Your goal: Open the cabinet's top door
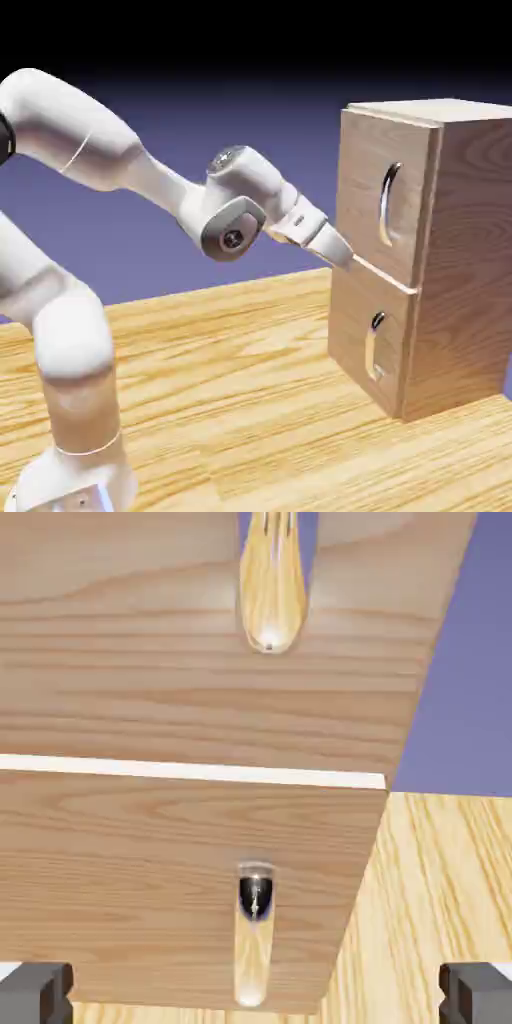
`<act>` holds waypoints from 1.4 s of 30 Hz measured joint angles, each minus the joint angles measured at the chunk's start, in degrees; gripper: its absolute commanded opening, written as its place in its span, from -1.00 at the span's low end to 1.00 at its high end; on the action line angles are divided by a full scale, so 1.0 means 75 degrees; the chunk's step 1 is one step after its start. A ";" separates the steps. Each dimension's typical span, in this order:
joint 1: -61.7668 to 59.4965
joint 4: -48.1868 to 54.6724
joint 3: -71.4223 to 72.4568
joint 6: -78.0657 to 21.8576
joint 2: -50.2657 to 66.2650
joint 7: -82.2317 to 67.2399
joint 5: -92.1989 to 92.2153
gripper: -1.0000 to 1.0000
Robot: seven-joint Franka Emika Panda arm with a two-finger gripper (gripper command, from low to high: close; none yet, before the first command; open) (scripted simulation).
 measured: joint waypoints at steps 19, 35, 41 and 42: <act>0.2314 0.0680 -0.2255 -0.0892 -0.0666 -0.2029 -0.6313 1.00; 0.4263 0.1252 -0.4155 -0.1644 -0.1227 -0.3737 -1.1628 1.00; 0.4994 0.1467 -0.4867 -0.1925 -0.1437 -0.4378 -1.3622 1.00; 0.5115 0.1503 -0.4986 -0.1972 -0.1472 -0.4485 -1.3954 1.00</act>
